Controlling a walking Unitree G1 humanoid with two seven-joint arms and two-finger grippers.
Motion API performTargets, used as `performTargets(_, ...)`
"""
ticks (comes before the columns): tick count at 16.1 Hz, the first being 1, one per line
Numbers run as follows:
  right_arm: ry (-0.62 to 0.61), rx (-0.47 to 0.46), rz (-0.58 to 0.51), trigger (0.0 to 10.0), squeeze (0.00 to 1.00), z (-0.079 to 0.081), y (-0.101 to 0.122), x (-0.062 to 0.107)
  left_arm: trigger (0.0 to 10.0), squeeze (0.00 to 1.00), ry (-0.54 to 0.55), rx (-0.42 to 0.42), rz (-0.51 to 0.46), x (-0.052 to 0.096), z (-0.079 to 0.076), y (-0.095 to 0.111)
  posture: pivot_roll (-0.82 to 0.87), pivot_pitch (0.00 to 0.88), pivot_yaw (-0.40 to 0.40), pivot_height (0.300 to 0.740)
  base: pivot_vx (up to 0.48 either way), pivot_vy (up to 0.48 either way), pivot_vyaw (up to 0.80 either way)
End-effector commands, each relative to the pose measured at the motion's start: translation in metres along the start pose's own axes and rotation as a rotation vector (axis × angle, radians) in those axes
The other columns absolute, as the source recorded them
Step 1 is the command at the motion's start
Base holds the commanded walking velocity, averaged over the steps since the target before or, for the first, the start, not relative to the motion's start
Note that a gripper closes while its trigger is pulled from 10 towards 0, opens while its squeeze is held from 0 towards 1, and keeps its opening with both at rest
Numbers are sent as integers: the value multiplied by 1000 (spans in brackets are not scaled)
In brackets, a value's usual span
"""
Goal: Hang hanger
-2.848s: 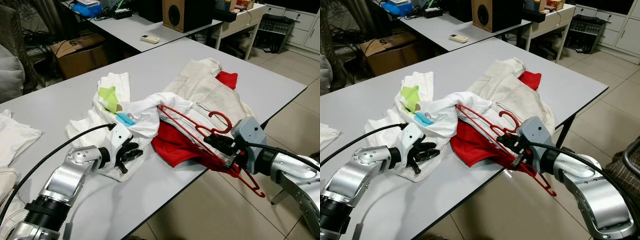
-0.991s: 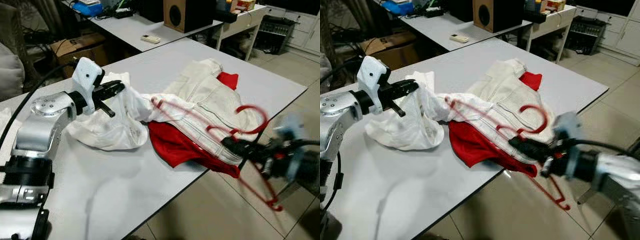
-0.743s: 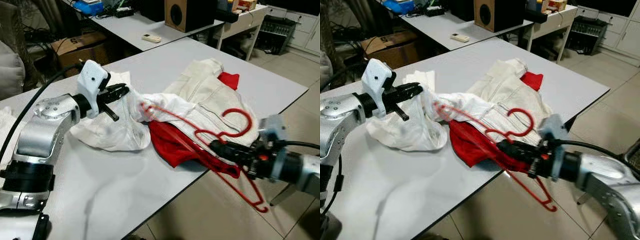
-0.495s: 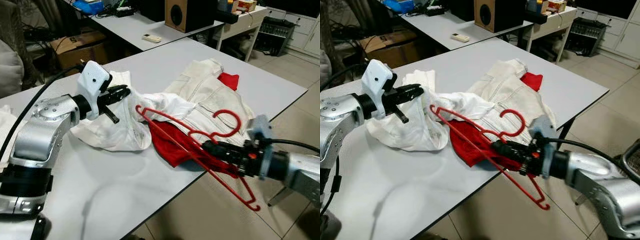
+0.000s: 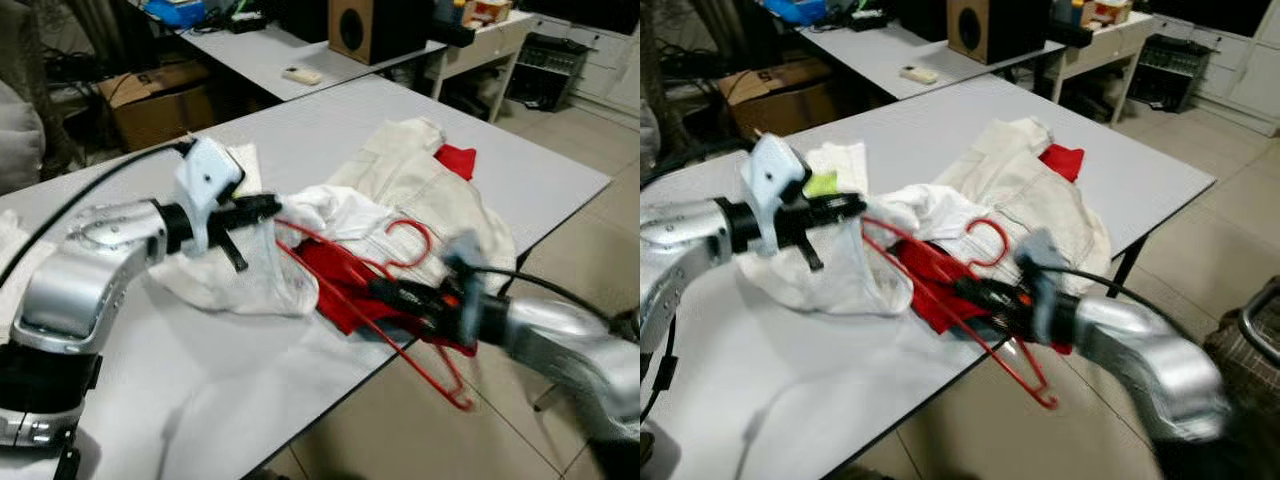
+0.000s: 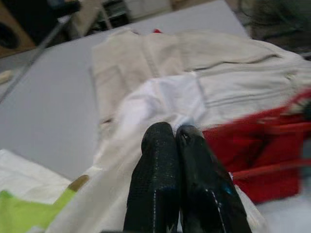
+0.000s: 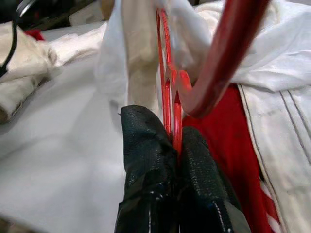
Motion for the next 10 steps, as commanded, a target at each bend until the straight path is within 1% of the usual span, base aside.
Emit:
performTargets(1,14,-9,-16,10000,0,3,4,-9,0,0,-34,-1,15,-2,-8,-1,-150,0,63,719,0,0,0)
performTargets(2,46,-16,-29,10000,0,10,5,-13,0,0,-32,-2,26,-5,-10,-4,-150,0,63,719,0,0,0)
performTargets(3,57,-21,-32,10000,0,13,5,-15,0,0,-26,-6,35,-6,-10,-6,-151,0,64,719,0,0,0)
performTargets(4,49,-46,-32,10000,0,15,3,-17,0,0,25,-17,47,-9,-4,-10,-153,0,65,719,0,0,0)
performTargets(5,19,-84,-38,10000,0,12,2,-16,0,0,93,-36,51,-9,8,-11,-155,0,63,719,0,0,0)
performTargets(6,-22,-146,-54,10000,0,9,0,-13,0,0,211,-91,62,-5,29,-10,-155,0,63,719,0,0,0)
performTargets(7,-49,-195,-65,10000,0,7,-3,-9,0,0,283,-108,57,0,44,-7,-157,0,62,719,0,0,0)
performTargets(8,-75,-227,-68,10000,0,5,-6,-5,0,0,299,-101,48,4,50,-3,-159,0,64,719,0,0,0)
performTargets(9,-155,-278,-75,10000,0,-6,-13,2,0,0,282,-110,65,11,52,-3,-159,0,64,719,0,0,0)
performTargets(10,-194,-310,-87,10000,0,-12,-15,7,0,0,263,-119,88,17,52,-6,-159,0,64,719,0,0,0)
Point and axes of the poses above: a point about 5 cm out from each wrist's last joint towards the gripper, its own x axis pointing back from the gripper into the wrist, its own y axis along the axis of the wrist's last joint, z = x × y, the point moved 6 cm from there along -x, pointing out of the wrist towards the gripper, and after that the axes turned 5 degrees about x, right-handed, at the moved point
